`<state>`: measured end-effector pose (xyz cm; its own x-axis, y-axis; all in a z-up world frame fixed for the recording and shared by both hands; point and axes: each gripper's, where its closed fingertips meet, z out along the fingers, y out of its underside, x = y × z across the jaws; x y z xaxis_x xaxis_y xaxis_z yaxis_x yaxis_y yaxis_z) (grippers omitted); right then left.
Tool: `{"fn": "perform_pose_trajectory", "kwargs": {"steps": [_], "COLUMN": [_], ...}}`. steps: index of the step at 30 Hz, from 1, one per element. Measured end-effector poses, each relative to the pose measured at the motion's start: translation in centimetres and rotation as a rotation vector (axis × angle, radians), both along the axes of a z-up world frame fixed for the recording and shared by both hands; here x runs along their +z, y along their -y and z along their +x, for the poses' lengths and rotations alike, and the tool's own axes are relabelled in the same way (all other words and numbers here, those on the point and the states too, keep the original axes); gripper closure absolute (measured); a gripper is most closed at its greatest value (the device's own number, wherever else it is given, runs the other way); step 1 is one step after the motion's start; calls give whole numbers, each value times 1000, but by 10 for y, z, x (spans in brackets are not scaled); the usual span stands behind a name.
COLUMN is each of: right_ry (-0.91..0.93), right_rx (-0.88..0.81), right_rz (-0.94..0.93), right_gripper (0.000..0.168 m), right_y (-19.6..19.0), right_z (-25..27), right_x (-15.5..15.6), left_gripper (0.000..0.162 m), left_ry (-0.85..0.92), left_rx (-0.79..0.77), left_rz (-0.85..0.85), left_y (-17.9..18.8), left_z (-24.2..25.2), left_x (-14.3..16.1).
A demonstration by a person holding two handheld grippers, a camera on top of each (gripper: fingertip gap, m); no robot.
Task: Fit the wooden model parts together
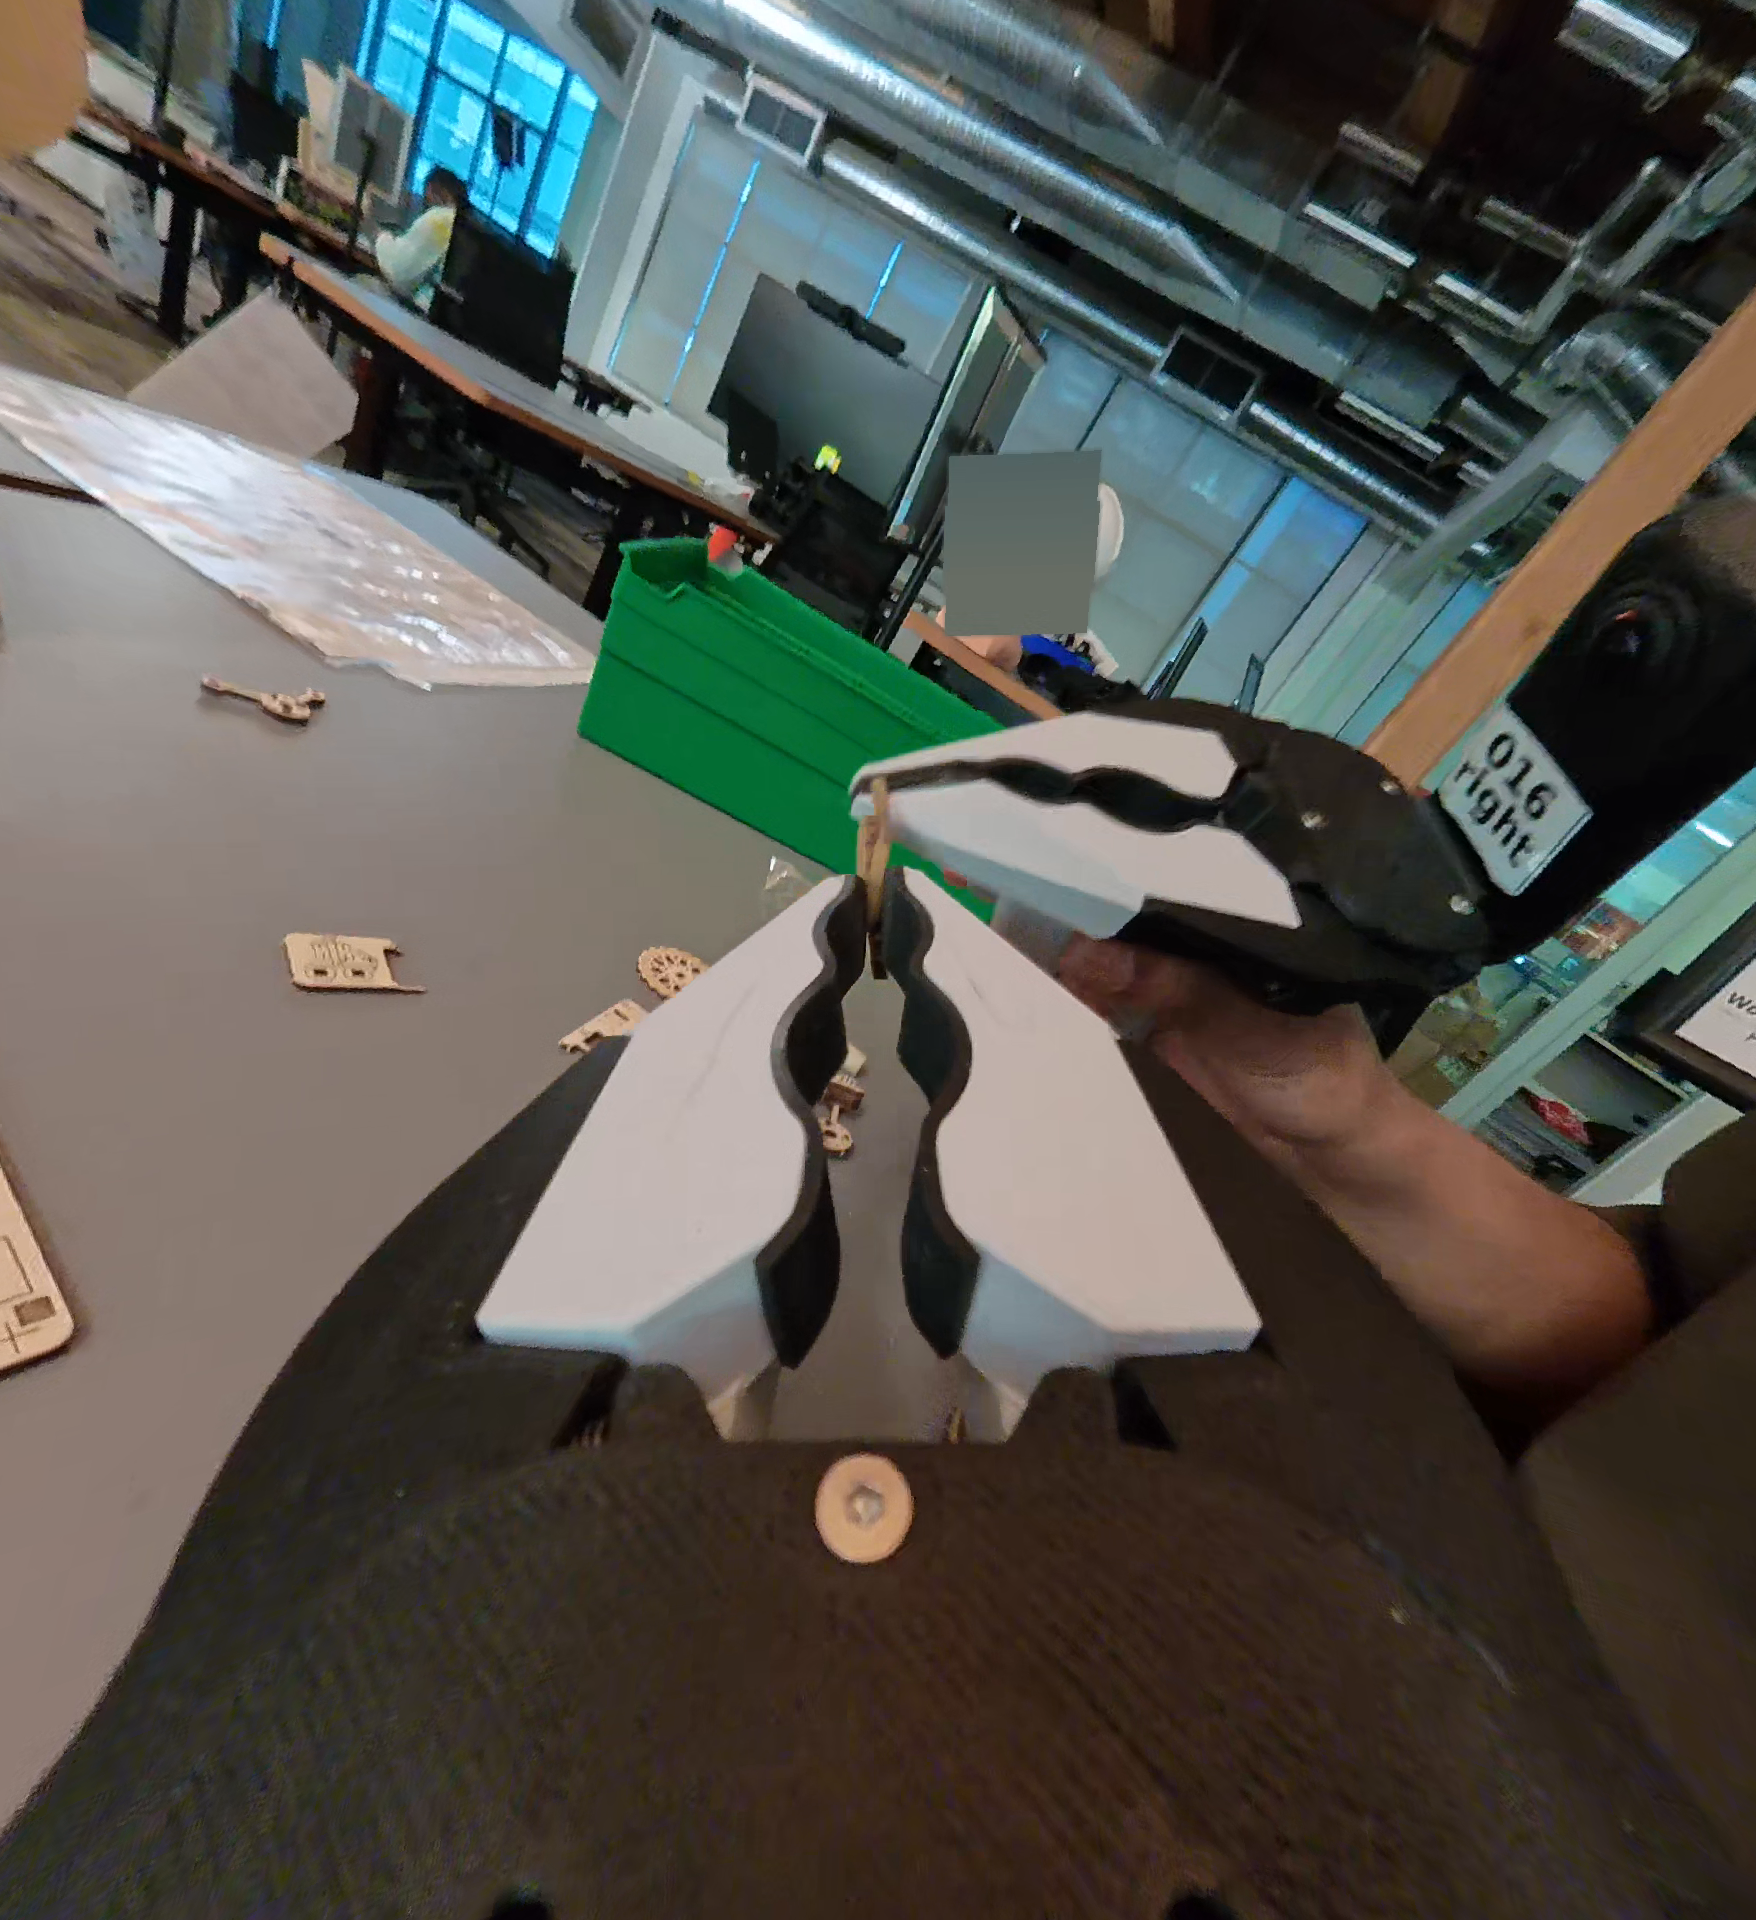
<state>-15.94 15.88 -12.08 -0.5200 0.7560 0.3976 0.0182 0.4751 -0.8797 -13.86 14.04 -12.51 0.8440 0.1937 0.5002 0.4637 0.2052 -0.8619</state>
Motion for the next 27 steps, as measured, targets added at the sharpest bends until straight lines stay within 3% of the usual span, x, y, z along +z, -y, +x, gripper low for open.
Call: {"fn": "perform_pose_trajectory", "kwargs": {"steps": [7, 15, 27], "right_ry": [64, 108, 175], "right_rx": [23, 14, 55], "right_rz": [-96, -29, -68], "right_gripper": [168, 168, 168], "right_y": [-3, -5, 5], "right_z": [1, 1, 4], "right_x": [2, -5, -16], "left_gripper": [161, 160, 161], "left_ry": [-5, -25, -48], "left_rx": [-15, -31, 28], "left_rz": [-27, -59, -39], "left_y": [-3, -6, 5], "left_z": [2, 5, -8], "left_x": [-4, -6, 1]}}
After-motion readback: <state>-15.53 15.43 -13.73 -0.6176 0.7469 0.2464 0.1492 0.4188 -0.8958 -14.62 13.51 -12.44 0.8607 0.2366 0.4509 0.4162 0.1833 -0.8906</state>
